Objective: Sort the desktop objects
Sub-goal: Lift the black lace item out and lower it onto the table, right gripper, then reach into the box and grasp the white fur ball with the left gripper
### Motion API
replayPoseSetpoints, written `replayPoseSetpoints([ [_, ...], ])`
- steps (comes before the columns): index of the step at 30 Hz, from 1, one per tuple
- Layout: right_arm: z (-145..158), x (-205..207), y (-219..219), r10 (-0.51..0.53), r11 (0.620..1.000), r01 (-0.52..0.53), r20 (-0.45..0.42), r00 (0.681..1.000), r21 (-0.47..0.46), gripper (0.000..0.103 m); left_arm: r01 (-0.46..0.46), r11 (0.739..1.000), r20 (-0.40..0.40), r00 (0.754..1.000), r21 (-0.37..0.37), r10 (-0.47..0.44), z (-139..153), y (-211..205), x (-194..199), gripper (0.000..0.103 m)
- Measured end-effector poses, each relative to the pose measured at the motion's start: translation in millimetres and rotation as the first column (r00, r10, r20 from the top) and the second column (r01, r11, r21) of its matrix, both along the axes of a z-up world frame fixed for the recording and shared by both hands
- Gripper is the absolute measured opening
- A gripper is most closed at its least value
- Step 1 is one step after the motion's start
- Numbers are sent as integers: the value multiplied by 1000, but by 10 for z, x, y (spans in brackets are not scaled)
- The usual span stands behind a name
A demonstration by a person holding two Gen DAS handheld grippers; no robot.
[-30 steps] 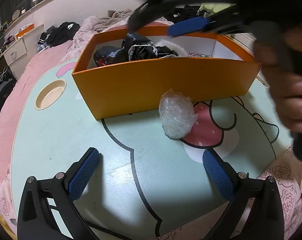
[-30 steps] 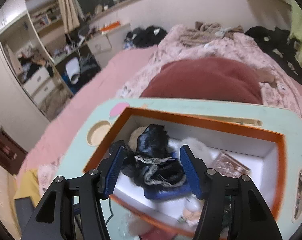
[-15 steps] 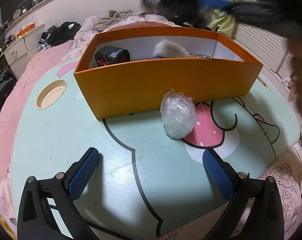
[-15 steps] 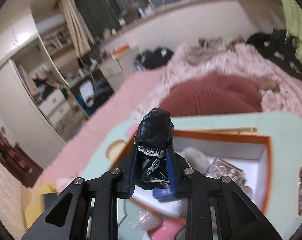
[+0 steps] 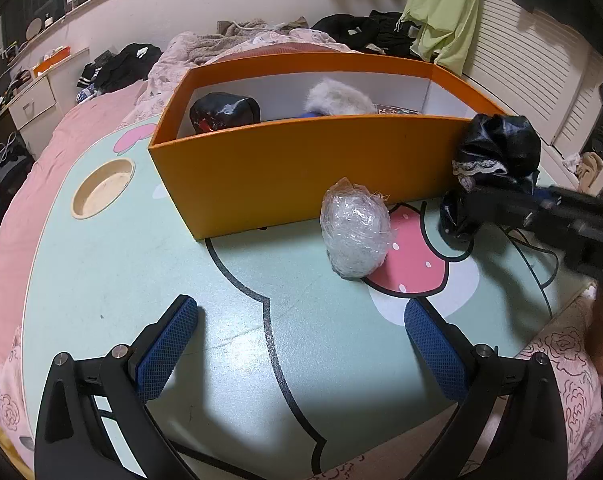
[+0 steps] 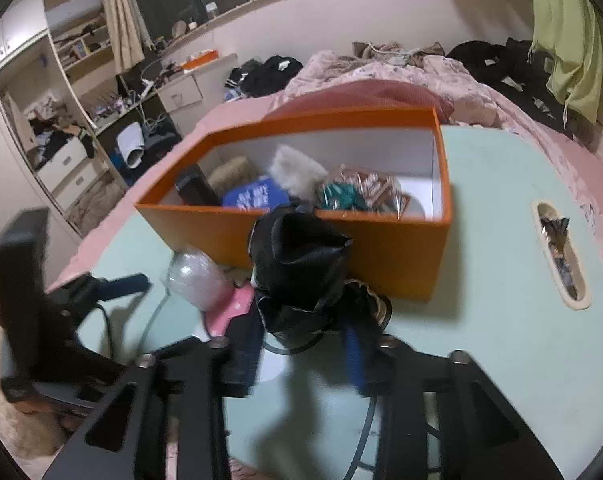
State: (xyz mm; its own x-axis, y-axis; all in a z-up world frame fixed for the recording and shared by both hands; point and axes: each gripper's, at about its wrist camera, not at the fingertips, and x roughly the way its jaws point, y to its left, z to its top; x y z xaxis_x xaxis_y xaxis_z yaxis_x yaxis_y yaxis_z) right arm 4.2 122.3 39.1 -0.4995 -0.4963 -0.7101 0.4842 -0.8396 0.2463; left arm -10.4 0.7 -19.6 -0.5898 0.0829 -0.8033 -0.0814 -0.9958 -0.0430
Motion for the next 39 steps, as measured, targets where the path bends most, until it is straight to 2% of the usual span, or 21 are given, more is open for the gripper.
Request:
replayPoseSetpoints([
  [1,-7,14,15,-9,1000,9,-5,1000,12,65,0,1000,0,1000,0,0,-11,1,-21,103],
  [4,16,149,82,-25,998,29,-64,998,62,83,0,1000,0,1000,0,0,-10,-1,-19,103],
  [7,-122,197,97,-26,987,34,-58,998,154,90,0,1000,0,1000,0,0,2,-5,6,103],
  [8,-164,244,86,-26,977,47,-104,994,207,91,0,1000,0,1000,0,0,-11,-4,-18,103],
  [9,-203,257,74,-27,967,55,-112,993,248,97,0,1000,0,1000,-2,0,-2,-6,9,103],
  [10,-208,251,72,-29,967,56,-112,993,248,100,0,1000,0,1000,-3,0,17,-22,8,103],
  [23,-239,214,96,-31,968,56,-106,994,244,103,-3,1000,1,1000,-2,3,32,-24,24,103],
  [27,-243,217,95,-31,968,56,-106,994,244,103,-51,999,-13,999,-1,51,113,-152,41,102],
  [30,-242,222,96,-30,968,55,-107,994,244,103,-83,996,-91,992,25,85,322,-229,62,97],
  [34,-243,225,97,-30,968,55,-108,994,244,103,-11,993,-169,985,116,31,811,-177,-70,86],
  [36,-245,226,99,-28,968,54,-108,994,244,103,6,993,-179,984,117,15,953,-131,-189,77],
  [39,-245,227,100,-28,968,54,-108,994,243,103,36,994,-148,989,100,-21,1071,1,-613,73],
])
